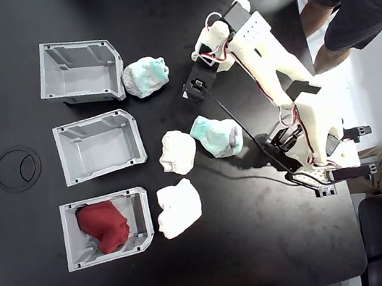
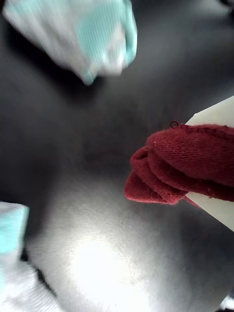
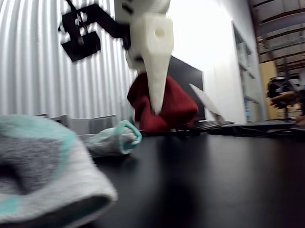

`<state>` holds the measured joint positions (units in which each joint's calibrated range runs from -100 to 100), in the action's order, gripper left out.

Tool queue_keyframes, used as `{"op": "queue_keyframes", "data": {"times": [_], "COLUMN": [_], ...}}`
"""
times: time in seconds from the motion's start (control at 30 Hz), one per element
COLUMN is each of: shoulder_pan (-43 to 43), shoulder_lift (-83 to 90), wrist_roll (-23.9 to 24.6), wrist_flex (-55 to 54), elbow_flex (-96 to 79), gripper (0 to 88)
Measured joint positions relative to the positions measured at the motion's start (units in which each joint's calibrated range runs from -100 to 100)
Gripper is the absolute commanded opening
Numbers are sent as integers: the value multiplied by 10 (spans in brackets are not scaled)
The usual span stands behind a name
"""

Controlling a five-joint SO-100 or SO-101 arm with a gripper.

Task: Put the sock in the container

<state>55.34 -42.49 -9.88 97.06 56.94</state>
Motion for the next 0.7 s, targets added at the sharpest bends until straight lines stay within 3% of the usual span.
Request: {"op": "queue_keyframes", "data": {"times": [0.3, 0.7], "shoulder_pan": [-154, -468], "shoulder_lift": [129, 239], "wrist_roll": [0, 0], "wrist_flex": [8, 10], "elbow_flex": [10, 10], "gripper": [14, 14]}}
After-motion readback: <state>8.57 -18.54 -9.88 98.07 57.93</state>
